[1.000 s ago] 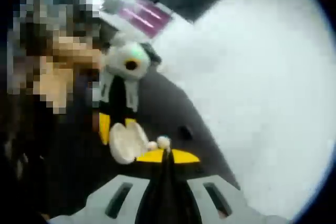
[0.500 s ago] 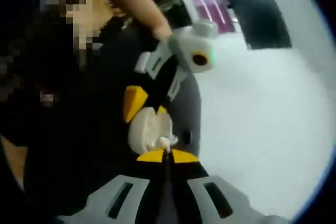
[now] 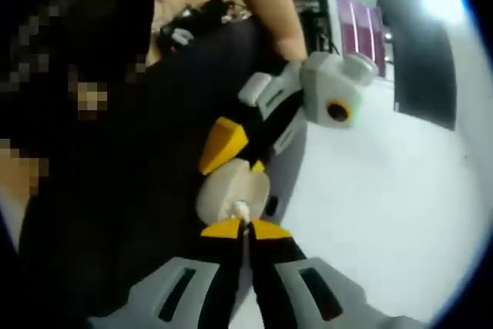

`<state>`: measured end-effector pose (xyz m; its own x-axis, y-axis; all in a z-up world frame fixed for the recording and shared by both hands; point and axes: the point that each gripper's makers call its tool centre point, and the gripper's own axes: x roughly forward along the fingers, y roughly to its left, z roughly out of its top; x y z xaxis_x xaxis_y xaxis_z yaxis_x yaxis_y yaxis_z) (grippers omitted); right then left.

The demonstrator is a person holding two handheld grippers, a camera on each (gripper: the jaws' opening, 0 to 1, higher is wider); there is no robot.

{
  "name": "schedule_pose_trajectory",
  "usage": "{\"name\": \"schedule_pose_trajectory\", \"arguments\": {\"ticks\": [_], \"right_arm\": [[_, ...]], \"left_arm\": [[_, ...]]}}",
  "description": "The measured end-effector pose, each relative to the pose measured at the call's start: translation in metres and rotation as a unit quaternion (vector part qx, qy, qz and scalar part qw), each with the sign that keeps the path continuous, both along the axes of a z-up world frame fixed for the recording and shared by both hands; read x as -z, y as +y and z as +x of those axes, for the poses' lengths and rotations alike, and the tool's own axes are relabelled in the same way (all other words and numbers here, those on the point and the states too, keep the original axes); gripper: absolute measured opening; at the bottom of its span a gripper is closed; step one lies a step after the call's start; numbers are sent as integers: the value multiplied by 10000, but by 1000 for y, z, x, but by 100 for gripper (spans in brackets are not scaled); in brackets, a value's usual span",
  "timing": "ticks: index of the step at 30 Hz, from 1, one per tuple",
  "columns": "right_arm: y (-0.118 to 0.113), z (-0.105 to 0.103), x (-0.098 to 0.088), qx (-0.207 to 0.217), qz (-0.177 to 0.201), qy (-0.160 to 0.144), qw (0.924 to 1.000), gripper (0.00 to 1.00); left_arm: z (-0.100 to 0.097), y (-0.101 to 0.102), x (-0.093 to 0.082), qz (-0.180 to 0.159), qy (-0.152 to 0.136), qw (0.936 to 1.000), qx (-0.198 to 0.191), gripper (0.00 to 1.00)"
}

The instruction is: Pick up three earphones and place each one into its charging case using tactile feedback, ensure that each earphone is properly inserted and securely positioned inside the case.

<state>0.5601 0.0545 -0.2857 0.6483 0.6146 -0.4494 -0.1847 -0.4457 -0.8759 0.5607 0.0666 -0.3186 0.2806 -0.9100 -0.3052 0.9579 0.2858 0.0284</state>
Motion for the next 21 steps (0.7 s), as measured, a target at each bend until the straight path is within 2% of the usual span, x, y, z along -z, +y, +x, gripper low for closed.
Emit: {"name": "schedule_pose_trajectory", "arguments": {"ticks": [4,6,8,12,15,21], "right_arm": [[0,0,-1,1,69,68,10000,6],[0,-1,-3,-44,35,-13,10000,6],[1,-3,-3,-102,-126,-214,9996,6],[0,-4,2,-137,-508,-385,9979,6],[1,-4,4,-251,-931,-729,9927,6],[4,-3,6,-329,-1439,-947,9845,6]], "left_arm": [[0,0,0,3,-7,10000,-1,17],[0,0,0,3,-6,10000,0,17],[0,0,0,3,-5,10000,-1,17],[1,0,0,5,-8,10000,-2,17],[1,0,0,5,-13,10000,-2,17],[1,0,-1,6,-11,10000,-1,17]]}}
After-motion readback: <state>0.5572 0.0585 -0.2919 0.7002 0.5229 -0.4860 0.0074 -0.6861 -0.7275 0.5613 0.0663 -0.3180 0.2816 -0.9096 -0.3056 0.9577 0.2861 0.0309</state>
